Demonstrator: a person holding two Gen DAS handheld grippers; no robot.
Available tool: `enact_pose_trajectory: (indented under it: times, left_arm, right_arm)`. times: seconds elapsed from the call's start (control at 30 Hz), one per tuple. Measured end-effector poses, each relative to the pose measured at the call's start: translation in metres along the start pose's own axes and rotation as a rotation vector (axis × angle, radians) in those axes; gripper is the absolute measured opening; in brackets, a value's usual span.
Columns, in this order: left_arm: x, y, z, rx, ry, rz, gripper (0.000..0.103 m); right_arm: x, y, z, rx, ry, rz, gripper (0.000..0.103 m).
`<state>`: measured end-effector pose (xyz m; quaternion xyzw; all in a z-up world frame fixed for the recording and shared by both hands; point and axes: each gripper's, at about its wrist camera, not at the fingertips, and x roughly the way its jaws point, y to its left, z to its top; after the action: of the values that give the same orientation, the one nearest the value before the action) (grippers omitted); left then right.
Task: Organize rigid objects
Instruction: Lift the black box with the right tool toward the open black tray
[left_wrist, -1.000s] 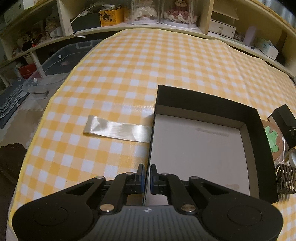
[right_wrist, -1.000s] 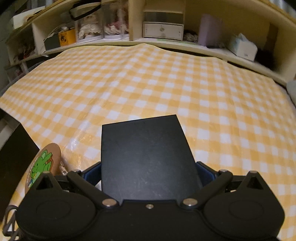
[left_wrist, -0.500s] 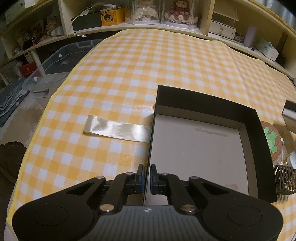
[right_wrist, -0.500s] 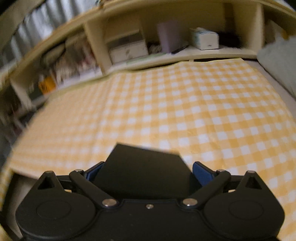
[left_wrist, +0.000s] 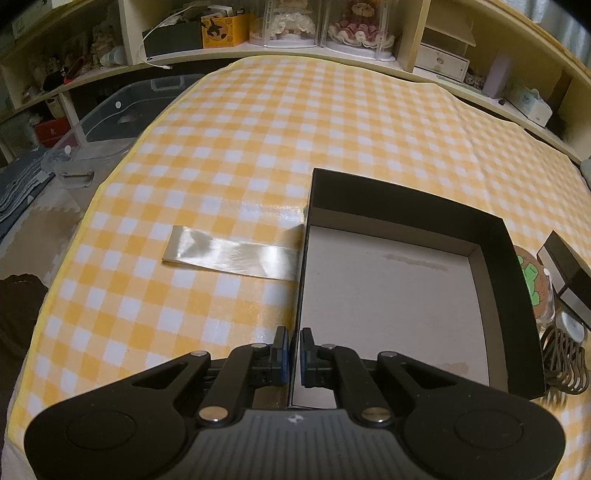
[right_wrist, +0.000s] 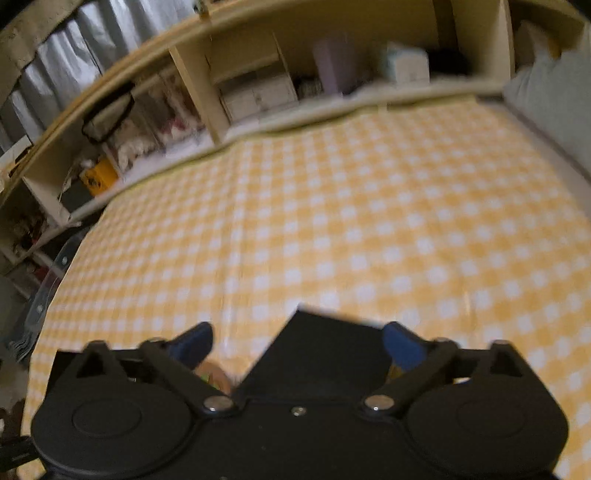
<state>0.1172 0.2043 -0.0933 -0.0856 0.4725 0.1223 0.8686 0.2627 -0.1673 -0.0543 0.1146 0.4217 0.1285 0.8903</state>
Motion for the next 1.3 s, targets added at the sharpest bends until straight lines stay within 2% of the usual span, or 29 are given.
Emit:
enact_pose_trajectory:
  times: [0.17,0.3,0.4,0.57,0.73,0.93,1.07,1.3]
  left_arm:
    - [-0.001,-0.002,-0.001,0.01,0.001,0.005,0.006]
    - [0.0,-0.004,0.0,0.02,0.003,0.01,0.006]
    - [0.001,-0.004,0.0,0.02,0.005,0.009,0.006]
    - [0.001,-0.004,0.0,0.019,0.005,0.007,0.006]
    - [0.002,-0.005,0.001,0.017,0.006,0.004,0.006]
    - [0.003,-0.003,0.0,0.009,0.006,-0.003,0.006]
    - [0.003,-0.003,0.0,0.009,0.006,-0.002,0.006]
    - [0.003,-0.003,0.0,0.006,0.006,-0.005,0.006]
  right_arm:
    - [0.013,-0.008,-0.014,0.123,0.08,-0.086,0.103]
    - [0.023,-0.007,-0.014,0.192,0.084,-0.128,0.103]
    - [0.031,0.005,-0.009,0.16,0.083,-0.173,0.103]
    - [0.059,0.018,0.004,0.185,0.176,-0.294,0.103]
    - [0.072,0.027,0.006,0.107,0.218,-0.37,0.103]
    - [0.065,0.024,0.001,0.02,0.215,-0.273,0.101]
    - [0.048,0.022,-0.001,0.014,0.166,-0.264,0.1]
    - [0.008,0.059,0.008,-0.016,0.072,-0.162,0.1]
